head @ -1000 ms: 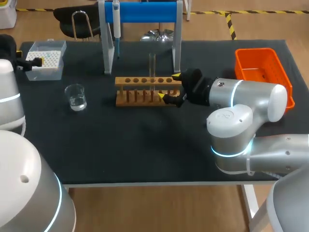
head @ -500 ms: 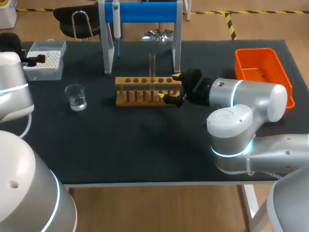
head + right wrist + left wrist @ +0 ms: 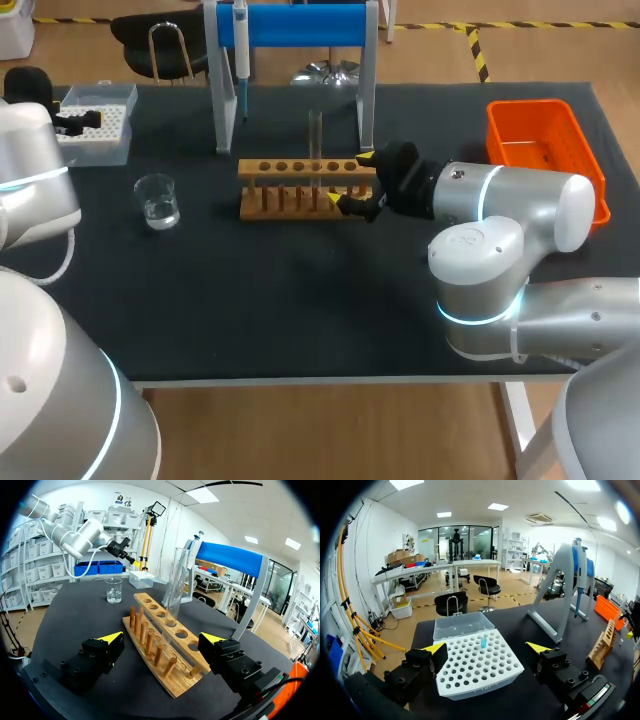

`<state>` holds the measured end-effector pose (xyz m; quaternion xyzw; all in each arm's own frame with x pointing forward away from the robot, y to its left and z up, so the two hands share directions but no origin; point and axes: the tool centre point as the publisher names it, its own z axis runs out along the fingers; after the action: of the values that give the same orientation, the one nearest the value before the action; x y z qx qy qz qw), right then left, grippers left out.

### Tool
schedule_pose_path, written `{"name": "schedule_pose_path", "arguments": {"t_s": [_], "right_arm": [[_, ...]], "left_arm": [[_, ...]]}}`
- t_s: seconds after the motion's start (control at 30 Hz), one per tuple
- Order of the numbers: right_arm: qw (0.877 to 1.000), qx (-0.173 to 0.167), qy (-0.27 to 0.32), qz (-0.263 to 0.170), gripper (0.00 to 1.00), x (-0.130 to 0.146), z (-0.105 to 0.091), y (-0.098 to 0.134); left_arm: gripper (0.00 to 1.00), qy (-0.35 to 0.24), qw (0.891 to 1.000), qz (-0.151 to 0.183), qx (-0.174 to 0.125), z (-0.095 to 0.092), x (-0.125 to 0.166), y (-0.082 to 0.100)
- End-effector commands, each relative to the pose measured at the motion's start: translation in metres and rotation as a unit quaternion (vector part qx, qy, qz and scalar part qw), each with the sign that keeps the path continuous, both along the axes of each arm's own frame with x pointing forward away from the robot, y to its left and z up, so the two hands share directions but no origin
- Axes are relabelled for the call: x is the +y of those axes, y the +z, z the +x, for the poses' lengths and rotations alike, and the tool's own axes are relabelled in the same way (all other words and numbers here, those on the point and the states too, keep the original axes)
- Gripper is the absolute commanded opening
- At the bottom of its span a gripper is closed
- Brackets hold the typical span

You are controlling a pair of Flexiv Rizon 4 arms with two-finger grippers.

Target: Invert the test tube, pick up the pipette, mount the tip to pipette, aspirate from beaker and dispense into the tube, eject the tip, return the pipette, and cap with the stopper.

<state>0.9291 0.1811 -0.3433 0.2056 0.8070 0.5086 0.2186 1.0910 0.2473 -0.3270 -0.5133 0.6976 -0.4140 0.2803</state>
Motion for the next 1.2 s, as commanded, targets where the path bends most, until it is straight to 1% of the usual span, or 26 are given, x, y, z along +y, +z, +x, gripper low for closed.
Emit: {"name": "schedule_pose_path", "arguments": {"t_s": [0.03, 0.67, 1.17, 1.2], "right_arm": [[1.000, 0.002, 0.001, -0.001, 1.00, -0.001, 0.000, 0.001], [1.000, 0.002, 0.001, -0.001, 1.00, -0.001, 0.000, 0.001], [1.000, 0.002, 0.001, -0.001, 1.00, -0.001, 0.000, 0.001], [1.000, 0.002, 0.001, -0.001, 1.00, -0.001, 0.000, 0.001]], "left_arm": [[1.00, 0.001, 1.000, 0.000, -0.002, 0.000, 0.000, -0.001], [1.00, 0.001, 1.000, 0.000, -0.002, 0.000, 0.000, -0.001], [1.00, 0.010, 1.000, 0.003, -0.011, 0.015, -0.010, -0.011], [1.00, 0.012, 1.000, 0.009, -0.014, 0.015, -0.011, -0.011]]}}
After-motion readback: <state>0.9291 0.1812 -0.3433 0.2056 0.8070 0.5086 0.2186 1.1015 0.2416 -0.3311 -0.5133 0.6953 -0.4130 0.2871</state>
